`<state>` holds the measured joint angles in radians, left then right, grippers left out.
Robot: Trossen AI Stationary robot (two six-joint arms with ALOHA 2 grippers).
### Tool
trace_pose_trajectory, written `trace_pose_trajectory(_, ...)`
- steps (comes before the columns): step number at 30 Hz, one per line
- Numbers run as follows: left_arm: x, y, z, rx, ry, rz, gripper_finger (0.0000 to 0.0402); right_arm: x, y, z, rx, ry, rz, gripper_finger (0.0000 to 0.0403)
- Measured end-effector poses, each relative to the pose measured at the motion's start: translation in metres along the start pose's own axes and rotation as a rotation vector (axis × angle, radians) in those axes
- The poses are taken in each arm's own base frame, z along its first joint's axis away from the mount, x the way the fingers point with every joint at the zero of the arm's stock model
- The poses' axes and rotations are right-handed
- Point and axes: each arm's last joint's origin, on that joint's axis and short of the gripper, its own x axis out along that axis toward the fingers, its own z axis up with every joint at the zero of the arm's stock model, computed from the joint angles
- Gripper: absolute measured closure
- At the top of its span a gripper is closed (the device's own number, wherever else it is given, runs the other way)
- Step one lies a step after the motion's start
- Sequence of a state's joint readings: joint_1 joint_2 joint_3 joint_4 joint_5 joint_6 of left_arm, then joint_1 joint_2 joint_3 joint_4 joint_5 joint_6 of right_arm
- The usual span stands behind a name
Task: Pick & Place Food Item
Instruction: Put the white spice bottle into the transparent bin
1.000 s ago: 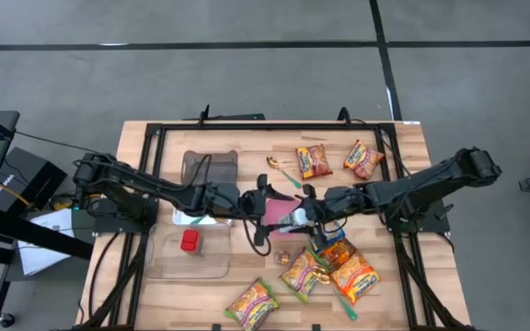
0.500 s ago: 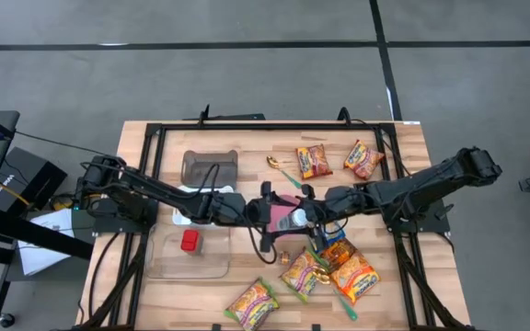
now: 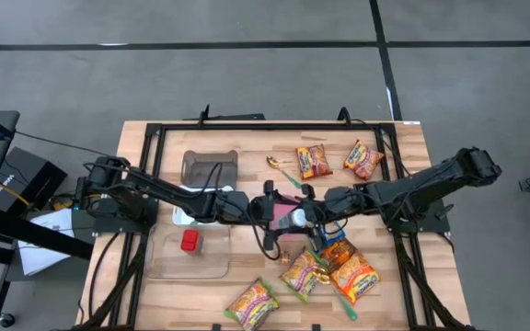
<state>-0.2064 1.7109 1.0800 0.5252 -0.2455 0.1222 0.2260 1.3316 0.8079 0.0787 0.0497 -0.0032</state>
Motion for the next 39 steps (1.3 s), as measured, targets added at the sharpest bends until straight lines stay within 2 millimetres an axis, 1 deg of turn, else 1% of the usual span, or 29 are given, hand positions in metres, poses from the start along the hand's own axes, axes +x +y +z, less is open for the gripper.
trace_pose_trajectory(4,0.007,0.001,0.001,-0.003,0.001,0.002,0.0098,0.01,-0.003,-0.006,0.003,0.028,-0.012,0.0209)
trace_pose_trajectory(8,0.009,0.002,0.001,0.011,0.039,-0.003,0.0098,0.016,-0.009,-0.013,0.016,0.064,-0.03,0.0209)
trace_pose_trajectory(13,0.004,0.003,0.001,0.011,0.099,-0.009,0.0098,0.015,-0.013,-0.019,0.041,0.135,-0.043,0.0209)
trace_pose_trajectory(18,0.002,0.001,-0.008,-0.006,0.201,0.008,0.0098,0.013,-0.013,-0.023,0.068,0.178,-0.046,0.0209)
trace_pose_trajectory(23,0.001,-0.002,-0.008,-0.001,0.204,0.031,0.0098,0.014,-0.014,-0.025,0.076,0.195,-0.051,0.0209)
trace_pose_trajectory(26,0.001,-0.002,-0.008,-0.007,0.206,0.035,0.0098,0.014,-0.014,-0.025,0.084,0.193,-0.052,0.0209)
trace_pose_trajectory(30,0.003,-0.003,-0.014,-0.013,0.222,0.036,0.0098,0.014,-0.014,-0.025,0.091,0.193,-0.052,0.0209)
trace_pose_trajectory(34,0.003,-0.005,-0.013,-0.014,0.216,0.031,0.0098,0.014,-0.013,-0.025,0.106,0.194,-0.051,0.0209)
trace_pose_trajectory(39,0.001,-0.015,-0.01,-0.02,0.191,-0.017,0.0098,0.013,0.0,-0.02,0.137,0.213,0.012,0.0209)
